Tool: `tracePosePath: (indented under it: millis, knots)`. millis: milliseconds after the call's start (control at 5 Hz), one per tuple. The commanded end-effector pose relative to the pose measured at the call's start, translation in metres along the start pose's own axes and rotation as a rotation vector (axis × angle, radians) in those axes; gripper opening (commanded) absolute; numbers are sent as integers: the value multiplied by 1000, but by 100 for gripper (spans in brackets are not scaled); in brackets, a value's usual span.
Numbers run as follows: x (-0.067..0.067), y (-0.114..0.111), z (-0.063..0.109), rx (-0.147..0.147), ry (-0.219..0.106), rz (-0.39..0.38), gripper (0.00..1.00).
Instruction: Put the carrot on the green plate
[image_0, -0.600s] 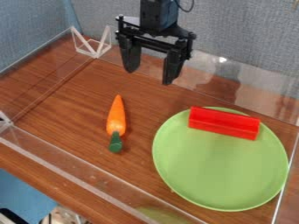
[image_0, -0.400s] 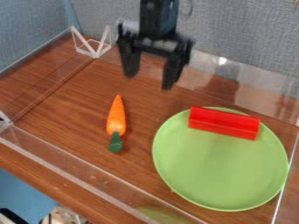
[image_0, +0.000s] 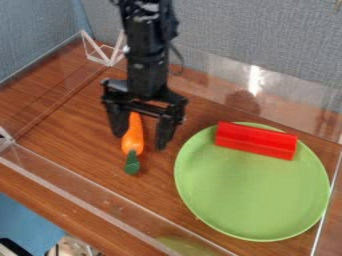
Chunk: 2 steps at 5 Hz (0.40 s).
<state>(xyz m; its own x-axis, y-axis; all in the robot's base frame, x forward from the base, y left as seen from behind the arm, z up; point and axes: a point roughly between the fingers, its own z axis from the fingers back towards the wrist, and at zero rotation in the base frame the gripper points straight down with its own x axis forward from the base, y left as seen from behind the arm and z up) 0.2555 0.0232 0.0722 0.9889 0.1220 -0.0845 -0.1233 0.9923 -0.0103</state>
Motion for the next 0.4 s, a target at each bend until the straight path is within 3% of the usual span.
tracePosePath:
  millis: [0,200]
  knots:
    - [4,10,5,-11,-60,25,100]
    - [7,16,-4,-17,-62,45,100]
